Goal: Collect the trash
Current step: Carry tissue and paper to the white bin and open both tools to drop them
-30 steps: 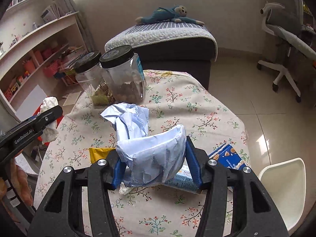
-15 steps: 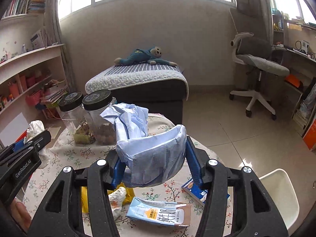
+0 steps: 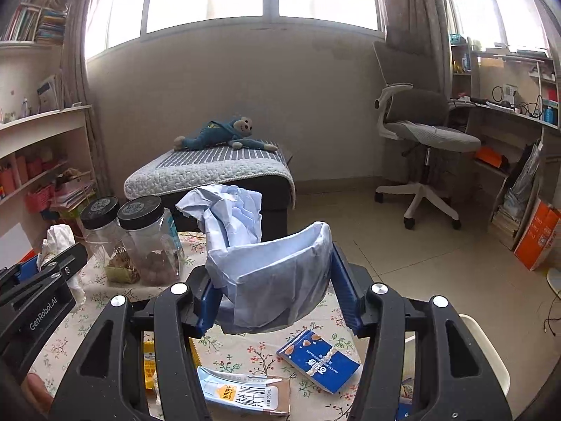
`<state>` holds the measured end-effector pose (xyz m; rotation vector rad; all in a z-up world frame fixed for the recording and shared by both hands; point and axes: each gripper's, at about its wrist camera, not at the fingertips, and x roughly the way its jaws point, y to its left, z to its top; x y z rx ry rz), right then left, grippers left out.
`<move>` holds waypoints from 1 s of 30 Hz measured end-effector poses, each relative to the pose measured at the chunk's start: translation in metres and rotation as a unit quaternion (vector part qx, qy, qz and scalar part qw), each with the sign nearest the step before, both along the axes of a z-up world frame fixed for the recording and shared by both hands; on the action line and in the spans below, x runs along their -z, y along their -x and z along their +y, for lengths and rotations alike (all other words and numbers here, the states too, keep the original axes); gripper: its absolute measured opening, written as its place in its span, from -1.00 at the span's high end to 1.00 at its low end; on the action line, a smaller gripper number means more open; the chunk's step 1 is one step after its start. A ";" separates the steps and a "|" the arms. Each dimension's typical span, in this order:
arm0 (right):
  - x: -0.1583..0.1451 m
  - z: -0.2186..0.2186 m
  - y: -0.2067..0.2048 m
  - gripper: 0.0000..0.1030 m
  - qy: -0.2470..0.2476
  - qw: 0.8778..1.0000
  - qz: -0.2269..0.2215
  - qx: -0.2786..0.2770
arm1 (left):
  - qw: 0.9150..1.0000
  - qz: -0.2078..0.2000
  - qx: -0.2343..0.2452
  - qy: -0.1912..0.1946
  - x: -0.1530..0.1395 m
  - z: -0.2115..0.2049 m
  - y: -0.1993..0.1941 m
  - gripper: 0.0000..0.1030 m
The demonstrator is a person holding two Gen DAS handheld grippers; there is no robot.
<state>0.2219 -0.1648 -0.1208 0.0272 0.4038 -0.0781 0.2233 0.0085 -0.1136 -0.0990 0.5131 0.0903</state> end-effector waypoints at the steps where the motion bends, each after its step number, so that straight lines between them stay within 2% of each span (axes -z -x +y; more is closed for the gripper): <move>1: -0.001 -0.003 0.002 -0.02 0.002 1.000 -0.001 0.003 | 1.000 -0.001 0.003 -0.001 -0.001 -0.004 0.001 0.28; 15: -0.005 -0.078 0.025 -0.03 -0.003 0.997 -0.002 0.075 | 0.998 -0.006 0.065 -0.004 -0.009 -0.084 0.006 0.28; 24: 0.003 -0.138 0.032 -0.04 -0.005 0.989 0.026 0.143 | 0.993 0.006 0.116 -0.012 -0.002 -0.143 0.009 0.28; 30: 0.014 -0.173 0.038 -0.09 -0.011 0.982 0.061 0.179 | 0.989 0.013 0.148 -0.017 0.002 -0.180 0.010 0.28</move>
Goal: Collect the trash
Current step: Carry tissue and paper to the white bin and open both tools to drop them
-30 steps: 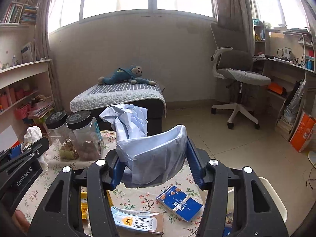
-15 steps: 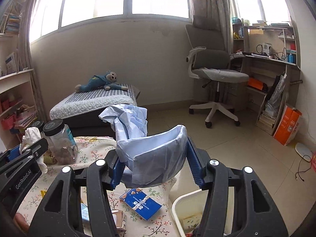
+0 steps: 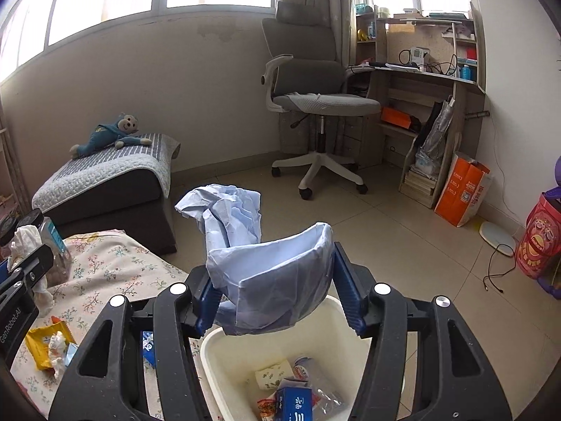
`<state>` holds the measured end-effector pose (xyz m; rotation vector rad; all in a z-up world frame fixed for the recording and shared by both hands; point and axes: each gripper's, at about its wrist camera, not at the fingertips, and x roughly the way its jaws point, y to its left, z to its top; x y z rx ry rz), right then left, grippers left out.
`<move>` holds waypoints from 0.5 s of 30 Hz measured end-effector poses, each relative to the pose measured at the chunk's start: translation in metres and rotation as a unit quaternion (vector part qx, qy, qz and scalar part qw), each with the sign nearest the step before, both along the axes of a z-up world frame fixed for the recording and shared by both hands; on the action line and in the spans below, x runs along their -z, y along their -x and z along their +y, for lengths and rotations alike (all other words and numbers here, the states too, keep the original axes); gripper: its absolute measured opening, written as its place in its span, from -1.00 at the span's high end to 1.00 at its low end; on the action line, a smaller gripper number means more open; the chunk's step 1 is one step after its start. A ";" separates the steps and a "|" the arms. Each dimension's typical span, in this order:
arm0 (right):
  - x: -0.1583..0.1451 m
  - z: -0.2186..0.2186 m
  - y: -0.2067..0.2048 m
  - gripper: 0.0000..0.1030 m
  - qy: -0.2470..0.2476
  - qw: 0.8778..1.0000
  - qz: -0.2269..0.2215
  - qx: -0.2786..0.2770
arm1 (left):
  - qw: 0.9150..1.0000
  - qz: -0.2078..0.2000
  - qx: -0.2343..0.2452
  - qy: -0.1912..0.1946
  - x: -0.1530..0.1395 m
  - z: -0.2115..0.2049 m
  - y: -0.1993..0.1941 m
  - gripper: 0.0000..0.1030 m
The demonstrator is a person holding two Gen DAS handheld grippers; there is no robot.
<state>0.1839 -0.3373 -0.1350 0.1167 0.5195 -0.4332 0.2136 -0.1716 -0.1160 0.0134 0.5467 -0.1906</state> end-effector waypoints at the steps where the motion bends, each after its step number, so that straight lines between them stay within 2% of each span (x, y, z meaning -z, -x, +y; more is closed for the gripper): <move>1: 0.001 -0.004 0.001 -0.26 -0.003 1.000 0.005 0.007 | 1.000 0.002 0.007 0.000 0.001 -0.007 0.000 0.28; 2: 0.002 -0.009 0.004 -0.47 -0.004 1.000 0.004 0.020 | 1.000 0.004 0.013 0.001 0.001 -0.013 0.000 0.28; 5: 0.000 -0.026 0.015 -0.71 0.000 0.998 -0.005 0.060 | 0.999 0.013 0.034 0.003 0.004 -0.031 0.001 0.27; 10: -0.008 -0.062 0.036 -0.82 -0.020 0.991 -0.030 0.131 | 0.997 0.034 0.062 0.009 0.009 -0.061 -0.002 0.26; 15: -0.010 -0.079 0.049 -0.84 -0.038 0.986 -0.047 0.158 | 0.995 0.046 0.088 0.004 0.013 -0.087 -0.001 0.24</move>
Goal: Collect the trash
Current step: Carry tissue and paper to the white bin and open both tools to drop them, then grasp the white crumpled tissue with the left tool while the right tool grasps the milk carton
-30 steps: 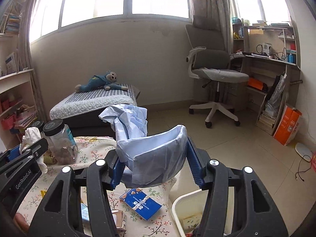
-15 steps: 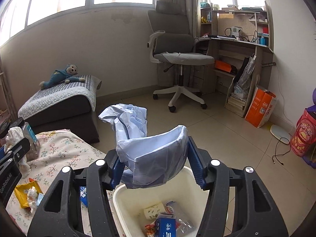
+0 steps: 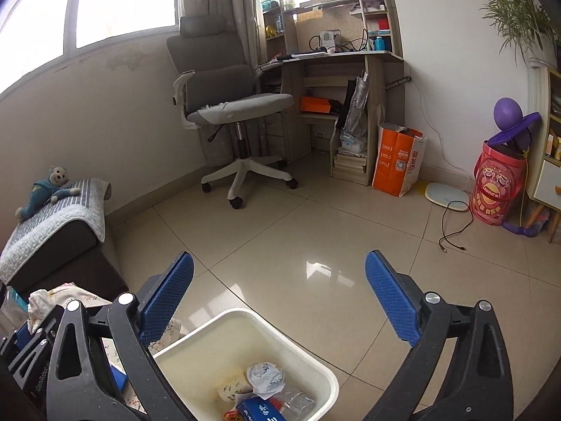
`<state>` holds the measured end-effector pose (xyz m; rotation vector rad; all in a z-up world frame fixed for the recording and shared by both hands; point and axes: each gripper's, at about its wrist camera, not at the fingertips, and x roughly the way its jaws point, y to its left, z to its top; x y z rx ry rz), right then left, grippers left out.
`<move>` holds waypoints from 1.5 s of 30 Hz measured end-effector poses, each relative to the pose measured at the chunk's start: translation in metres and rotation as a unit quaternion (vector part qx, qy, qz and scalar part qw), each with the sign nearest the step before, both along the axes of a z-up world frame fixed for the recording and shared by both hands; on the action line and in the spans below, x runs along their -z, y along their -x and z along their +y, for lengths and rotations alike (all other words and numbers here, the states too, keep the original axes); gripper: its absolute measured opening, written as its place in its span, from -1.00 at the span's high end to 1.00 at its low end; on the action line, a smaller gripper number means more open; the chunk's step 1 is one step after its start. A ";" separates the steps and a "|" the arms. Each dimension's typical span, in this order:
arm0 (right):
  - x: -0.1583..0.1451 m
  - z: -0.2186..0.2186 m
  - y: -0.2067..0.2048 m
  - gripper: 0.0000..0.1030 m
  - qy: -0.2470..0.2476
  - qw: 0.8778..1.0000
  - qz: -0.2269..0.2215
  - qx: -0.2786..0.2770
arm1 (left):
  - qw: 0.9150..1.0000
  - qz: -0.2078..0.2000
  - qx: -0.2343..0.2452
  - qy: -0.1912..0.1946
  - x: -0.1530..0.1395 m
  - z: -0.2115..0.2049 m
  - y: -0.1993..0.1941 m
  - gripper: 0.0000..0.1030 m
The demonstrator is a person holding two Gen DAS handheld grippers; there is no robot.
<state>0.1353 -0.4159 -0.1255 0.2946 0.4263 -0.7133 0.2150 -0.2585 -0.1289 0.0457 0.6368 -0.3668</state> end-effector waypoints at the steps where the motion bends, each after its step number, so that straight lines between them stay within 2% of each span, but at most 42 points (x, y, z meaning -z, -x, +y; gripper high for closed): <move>1: -0.001 -0.001 0.002 -0.85 0.003 1.000 -0.003 0.005 | 1.000 0.001 0.005 -0.001 0.000 -0.004 0.000 0.24; 6: -0.008 -0.010 0.015 -0.86 0.019 0.999 -0.026 0.036 | 0.999 0.017 0.034 0.003 0.003 -0.027 -0.001 0.23; 8: -0.009 -0.015 0.020 -0.86 0.021 0.998 -0.028 0.049 | 0.999 0.031 0.043 0.005 0.004 -0.033 -0.005 0.04; 9: -0.009 -0.019 0.022 -0.86 0.019 0.998 -0.028 0.054 | 0.999 0.033 0.041 0.006 0.004 -0.035 -0.005 -0.17; 10: -0.008 -0.021 0.023 -0.86 0.016 0.998 -0.028 0.057 | 0.999 0.030 0.039 0.008 0.003 -0.036 -0.005 -0.27; 17: -0.005 -0.016 0.021 -0.86 0.032 0.998 -0.007 0.056 | 1.000 0.015 0.026 0.005 -0.004 -0.032 -0.002 -0.55; 24: -0.005 0.000 0.013 -0.86 0.035 0.999 0.003 0.031 | 1.000 -0.001 -0.005 0.003 -0.012 -0.012 -0.003 -0.57; 27: -0.004 0.009 0.007 -0.86 0.036 0.999 0.009 0.018 | 1.000 -0.007 -0.018 0.007 -0.015 -0.002 -0.004 -0.67; 31: -0.004 0.022 -0.001 -0.86 0.046 0.999 0.016 0.003 | 0.999 -0.015 -0.033 0.001 -0.017 0.012 -0.005 -0.68; 36: -0.005 0.040 -0.011 -0.86 0.042 0.999 0.014 -0.025 | 0.998 -0.018 -0.058 0.001 -0.017 0.033 -0.008 -0.68; 45: -0.006 0.083 -0.035 -0.86 0.064 0.995 0.027 -0.075 | 0.994 -0.024 -0.111 -0.005 -0.015 0.081 -0.013 -0.73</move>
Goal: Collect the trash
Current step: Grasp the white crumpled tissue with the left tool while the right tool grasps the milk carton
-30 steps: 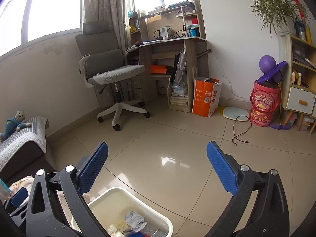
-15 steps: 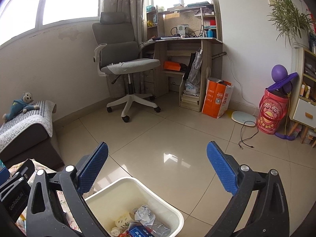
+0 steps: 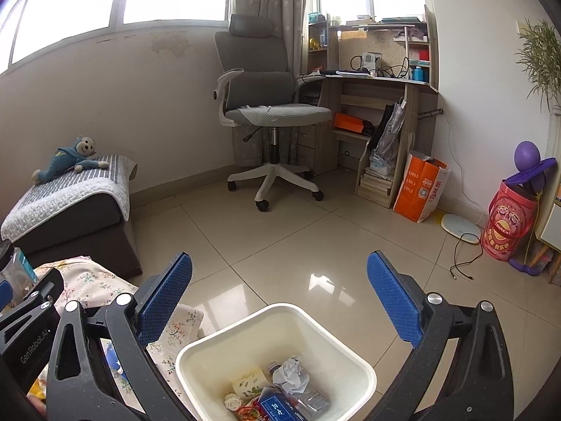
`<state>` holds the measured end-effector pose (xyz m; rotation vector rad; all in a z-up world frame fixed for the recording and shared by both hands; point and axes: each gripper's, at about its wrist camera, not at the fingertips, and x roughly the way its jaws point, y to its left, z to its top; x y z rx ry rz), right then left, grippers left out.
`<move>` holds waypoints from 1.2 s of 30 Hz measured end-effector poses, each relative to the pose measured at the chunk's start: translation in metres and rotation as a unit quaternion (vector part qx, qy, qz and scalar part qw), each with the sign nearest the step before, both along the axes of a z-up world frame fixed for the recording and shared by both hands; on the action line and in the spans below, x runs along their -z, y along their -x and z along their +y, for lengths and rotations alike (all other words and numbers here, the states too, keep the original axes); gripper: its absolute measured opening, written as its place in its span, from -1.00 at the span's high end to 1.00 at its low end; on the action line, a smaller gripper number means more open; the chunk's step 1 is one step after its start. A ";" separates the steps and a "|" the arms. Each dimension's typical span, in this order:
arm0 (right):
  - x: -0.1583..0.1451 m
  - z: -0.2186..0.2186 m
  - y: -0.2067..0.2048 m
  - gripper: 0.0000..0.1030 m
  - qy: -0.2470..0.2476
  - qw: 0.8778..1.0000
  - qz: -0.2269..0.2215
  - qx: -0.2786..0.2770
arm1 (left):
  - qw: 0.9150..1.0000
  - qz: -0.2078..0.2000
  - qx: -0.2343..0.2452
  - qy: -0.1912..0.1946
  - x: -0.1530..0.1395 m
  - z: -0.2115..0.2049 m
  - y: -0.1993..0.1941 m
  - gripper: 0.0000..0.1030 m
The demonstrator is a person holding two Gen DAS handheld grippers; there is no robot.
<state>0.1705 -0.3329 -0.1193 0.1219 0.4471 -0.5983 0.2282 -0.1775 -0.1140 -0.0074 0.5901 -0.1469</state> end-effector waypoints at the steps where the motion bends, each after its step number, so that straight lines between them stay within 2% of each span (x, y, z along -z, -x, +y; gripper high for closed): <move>1: 0.000 0.004 -0.002 -0.86 0.001 1.000 0.001 -0.006 | 1.000 0.001 -0.006 0.001 0.000 0.007 -0.001 -0.73; 13: 0.011 0.079 -0.035 -0.86 0.015 0.995 0.034 -0.089 | 0.995 0.040 -0.090 -0.003 0.024 0.094 -0.010 -0.73; 19: 0.023 0.117 -0.051 -0.86 0.019 0.989 0.062 -0.135 | 0.988 0.091 -0.119 -0.021 0.048 0.150 -0.024 -0.73; 22: 0.028 0.130 -0.057 -0.86 0.021 0.986 0.075 -0.145 | 0.988 0.132 -0.077 -0.006 0.063 0.174 -0.035 -0.73; 25: 0.033 0.137 -0.062 -0.86 0.023 0.985 0.085 -0.146 | 0.982 0.186 -0.026 0.005 0.085 0.186 -0.044 -0.72; 28: 0.038 0.139 -0.067 -0.86 0.018 0.984 0.098 -0.149 | 0.975 0.220 0.004 -0.004 0.108 0.190 -0.050 -0.50; 30: 0.043 0.140 -0.073 -0.86 0.015 0.981 0.111 -0.159 | 0.971 0.237 0.018 -0.001 0.121 0.192 -0.052 -0.42; 33: 0.053 0.148 -0.081 -0.86 0.025 0.970 0.139 -0.200 | 0.966 0.254 0.040 0.005 0.136 0.191 -0.056 -0.39; 36: 0.066 0.157 -0.087 -0.86 0.035 0.952 0.172 -0.251 | 0.959 0.279 0.057 -0.008 0.154 0.188 -0.061 -0.18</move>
